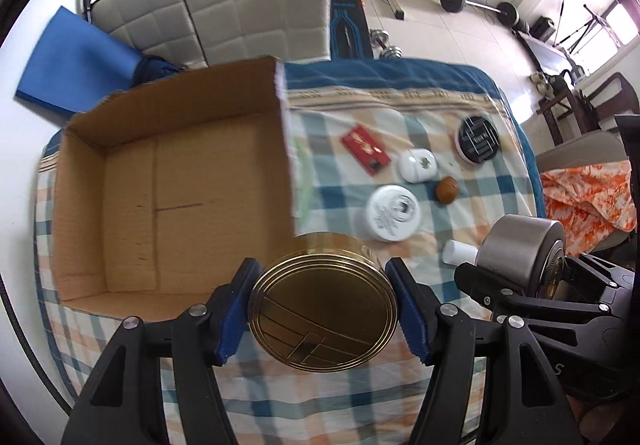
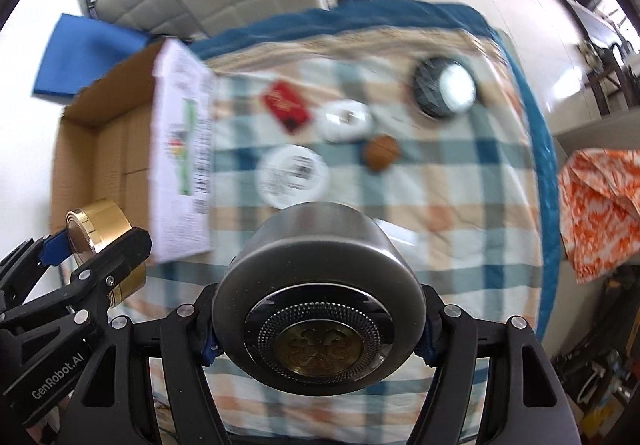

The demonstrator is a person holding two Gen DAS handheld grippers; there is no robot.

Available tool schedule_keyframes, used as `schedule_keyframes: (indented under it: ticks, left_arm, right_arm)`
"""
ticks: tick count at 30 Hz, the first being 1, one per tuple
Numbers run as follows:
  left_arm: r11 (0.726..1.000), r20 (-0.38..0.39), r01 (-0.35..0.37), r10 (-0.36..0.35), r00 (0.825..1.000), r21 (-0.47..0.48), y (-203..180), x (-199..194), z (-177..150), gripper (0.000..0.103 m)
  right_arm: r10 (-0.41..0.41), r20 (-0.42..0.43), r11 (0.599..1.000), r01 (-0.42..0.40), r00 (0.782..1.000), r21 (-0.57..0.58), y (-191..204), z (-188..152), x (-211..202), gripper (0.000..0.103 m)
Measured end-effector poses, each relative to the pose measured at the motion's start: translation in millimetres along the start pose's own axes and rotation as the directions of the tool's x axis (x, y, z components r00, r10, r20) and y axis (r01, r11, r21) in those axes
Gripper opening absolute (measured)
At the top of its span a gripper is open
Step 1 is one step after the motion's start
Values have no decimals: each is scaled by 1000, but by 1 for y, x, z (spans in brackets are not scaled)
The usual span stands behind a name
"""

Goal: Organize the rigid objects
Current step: 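Carry the gold tin and silver tin into the box with both grippers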

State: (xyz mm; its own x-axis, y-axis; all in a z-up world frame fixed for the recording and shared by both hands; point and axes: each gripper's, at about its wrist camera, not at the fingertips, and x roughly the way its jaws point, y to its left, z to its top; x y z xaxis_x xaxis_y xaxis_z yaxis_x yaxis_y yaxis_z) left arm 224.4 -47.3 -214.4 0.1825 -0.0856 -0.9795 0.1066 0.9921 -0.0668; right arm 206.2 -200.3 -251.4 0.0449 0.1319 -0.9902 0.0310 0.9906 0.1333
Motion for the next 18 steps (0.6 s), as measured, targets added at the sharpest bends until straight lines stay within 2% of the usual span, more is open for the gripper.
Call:
schedule_keyframes:
  ticks: [4,9,13,18]
  left_arm:
    - [1000,23,4,-4,1000,-29,52,-14,6,62]
    - [998,23,6,-5,1000,-63,115,-14,25,62]
    - [995,-1,25,-25,1000,-92,158,4,45,62]
    - [985,-76,91,-103,992,-146,201,43,73,62]
  right_arm:
    - [19,21,999,-18,1000,-37,59,15,-5,72]
    - [37,26,997,-35,999,-64,121,37,5,73]
    - [50,12,996,-48,999,-81,158,53,27,73]
    - [47,-12,993,-48,999,-109,195,77,61,73]
